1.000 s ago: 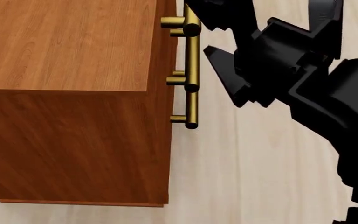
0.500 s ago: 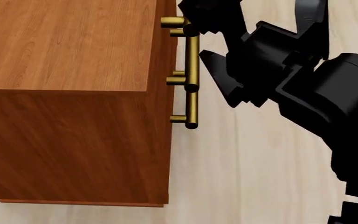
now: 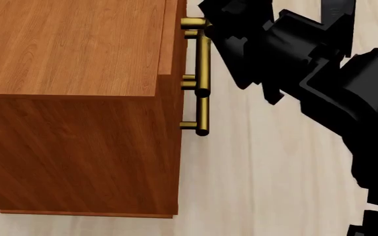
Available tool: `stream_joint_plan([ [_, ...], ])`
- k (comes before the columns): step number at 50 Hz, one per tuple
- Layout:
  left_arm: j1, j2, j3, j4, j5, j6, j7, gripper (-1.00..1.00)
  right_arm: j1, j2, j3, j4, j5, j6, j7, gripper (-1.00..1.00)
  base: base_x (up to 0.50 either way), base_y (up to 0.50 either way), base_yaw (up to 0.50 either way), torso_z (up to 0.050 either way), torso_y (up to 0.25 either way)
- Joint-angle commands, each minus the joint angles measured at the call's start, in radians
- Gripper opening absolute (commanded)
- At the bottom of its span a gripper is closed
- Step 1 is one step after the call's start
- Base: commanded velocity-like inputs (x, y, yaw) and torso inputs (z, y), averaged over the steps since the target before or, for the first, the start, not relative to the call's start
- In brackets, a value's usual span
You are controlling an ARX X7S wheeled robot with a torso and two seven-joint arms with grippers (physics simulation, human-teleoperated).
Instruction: Close the bottom drawer of the cabinet and open the top drawer.
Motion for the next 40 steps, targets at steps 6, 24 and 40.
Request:
stream_joint_plan([
  [6, 0.006, 0.001, 0.003, -0.008, 0.003, 0.012, 0.001, 1.00, -0.037, 0.045, 0.003, -0.058, -0.005, 0.036, 0.071, -1.00, 0.00, 0.00, 0.00, 0.000, 0.000],
  [24, 0.002, -0.006, 0.005, -0.001, 0.001, -0.001, -0.006, 1.00, -0.117, 0.075, 0.044, -0.151, 0.180, 0.020, 0.206, -1.00, 0.00, 0.00, 0.00, 0.000, 0.000],
  [40, 0.001, -0.011, 0.008, 0.001, -0.001, -0.008, -0.011, 1.00, -0.187, 0.135, 0.079, -0.254, 0.239, 0.021, 0.249, -1.00, 0.00, 0.00, 0.00, 0.000, 0.003],
])
